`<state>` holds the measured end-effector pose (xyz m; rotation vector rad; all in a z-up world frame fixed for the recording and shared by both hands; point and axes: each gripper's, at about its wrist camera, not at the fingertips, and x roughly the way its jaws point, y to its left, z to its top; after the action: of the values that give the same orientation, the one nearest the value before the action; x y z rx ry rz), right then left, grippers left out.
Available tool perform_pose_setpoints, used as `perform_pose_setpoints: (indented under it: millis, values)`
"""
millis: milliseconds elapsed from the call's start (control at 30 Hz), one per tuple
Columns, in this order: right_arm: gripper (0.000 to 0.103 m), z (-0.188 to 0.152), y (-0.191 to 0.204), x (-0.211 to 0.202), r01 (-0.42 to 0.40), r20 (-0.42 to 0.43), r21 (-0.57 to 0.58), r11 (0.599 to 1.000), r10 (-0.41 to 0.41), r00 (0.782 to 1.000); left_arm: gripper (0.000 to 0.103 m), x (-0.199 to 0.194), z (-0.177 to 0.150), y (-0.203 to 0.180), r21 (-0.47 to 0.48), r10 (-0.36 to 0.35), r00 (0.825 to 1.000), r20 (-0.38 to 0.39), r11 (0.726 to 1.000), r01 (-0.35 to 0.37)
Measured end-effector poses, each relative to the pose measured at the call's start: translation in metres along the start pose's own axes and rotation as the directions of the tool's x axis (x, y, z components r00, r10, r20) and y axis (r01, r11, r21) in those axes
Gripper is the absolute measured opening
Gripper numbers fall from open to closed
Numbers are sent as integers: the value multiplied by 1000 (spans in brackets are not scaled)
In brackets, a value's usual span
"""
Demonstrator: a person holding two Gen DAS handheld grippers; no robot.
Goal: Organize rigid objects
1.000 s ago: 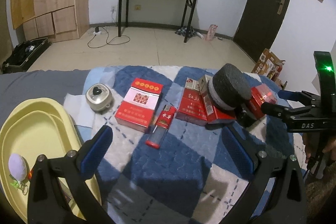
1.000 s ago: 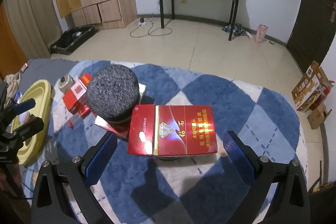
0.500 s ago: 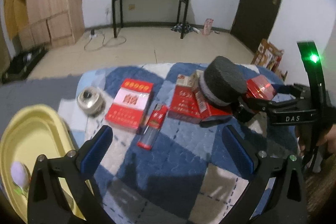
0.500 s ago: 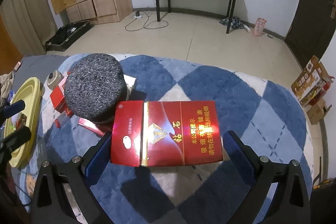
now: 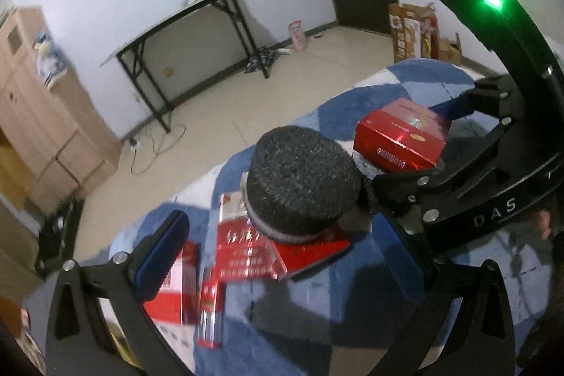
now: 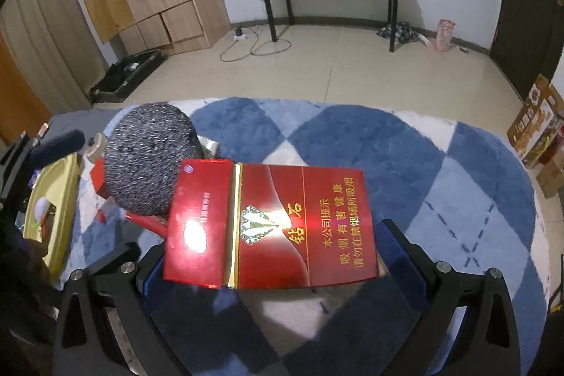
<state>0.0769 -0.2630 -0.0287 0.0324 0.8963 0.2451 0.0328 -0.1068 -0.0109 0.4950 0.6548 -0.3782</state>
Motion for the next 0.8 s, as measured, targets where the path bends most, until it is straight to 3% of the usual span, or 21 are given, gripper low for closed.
perform_pose_setpoints:
  millis: [133, 300, 467, 667, 800]
  values:
    - [103, 0, -2, -1, -32, 11, 13, 999, 32, 999, 103, 7, -1, -11, 83, 14, 1000, 0, 996, -13]
    - [102, 2, 1, 4, -52, 7, 8, 999, 51, 999, 103, 12, 4, -3, 41, 5, 1000, 6, 999, -5]
    - [102, 3, -6, 8, -69, 11, 40, 997, 68, 998, 103, 8, 8, -3, 76, 24, 997, 72, 997, -29]
    - [93, 2, -20, -3, -118, 47, 92, 989, 114, 992, 103, 19, 16, -9, 114, 10, 999, 45, 993, -15]
    - [92, 1, -29, -7, -139, 60, 116, 983, 133, 989, 103, 26, 20, -9, 98, -7, 1000, 30, 995, 4]
